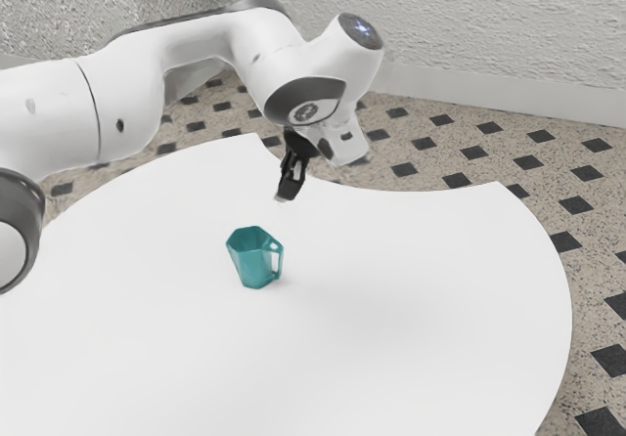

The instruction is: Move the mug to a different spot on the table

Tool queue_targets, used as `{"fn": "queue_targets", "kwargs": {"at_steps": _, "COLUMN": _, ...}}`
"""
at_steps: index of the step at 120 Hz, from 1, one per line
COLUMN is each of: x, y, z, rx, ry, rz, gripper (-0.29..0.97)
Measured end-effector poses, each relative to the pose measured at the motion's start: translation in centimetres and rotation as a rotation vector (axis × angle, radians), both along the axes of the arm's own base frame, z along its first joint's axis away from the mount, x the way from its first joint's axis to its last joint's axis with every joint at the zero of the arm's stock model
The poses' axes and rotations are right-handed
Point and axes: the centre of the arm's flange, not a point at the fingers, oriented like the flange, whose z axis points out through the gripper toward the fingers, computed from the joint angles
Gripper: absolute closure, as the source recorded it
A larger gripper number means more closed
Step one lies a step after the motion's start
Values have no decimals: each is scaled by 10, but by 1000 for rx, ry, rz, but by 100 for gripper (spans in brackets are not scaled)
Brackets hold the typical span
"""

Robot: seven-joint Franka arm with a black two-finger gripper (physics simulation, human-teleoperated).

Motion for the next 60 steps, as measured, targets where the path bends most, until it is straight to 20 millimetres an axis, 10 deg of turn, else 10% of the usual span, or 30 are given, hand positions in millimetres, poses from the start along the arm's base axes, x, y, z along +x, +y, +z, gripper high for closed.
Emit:
{"fn": "queue_targets", "kwargs": {"at_steps": 16, "x": -38, "y": 102, "z": 101, "rx": -267, "ry": -119, "rz": 326, "gripper": 11}}
{"fn": "queue_targets", "kwargs": {"at_steps": 29, "x": -49, "y": 171, "z": 142, "rx": -441, "ry": -187, "rz": 555, "gripper": 8}}
{"fn": "queue_targets", "kwargs": {"at_steps": 60, "x": -75, "y": 210, "z": 198, "rx": -540, "ry": -251, "rz": 768, "gripper": 4}}
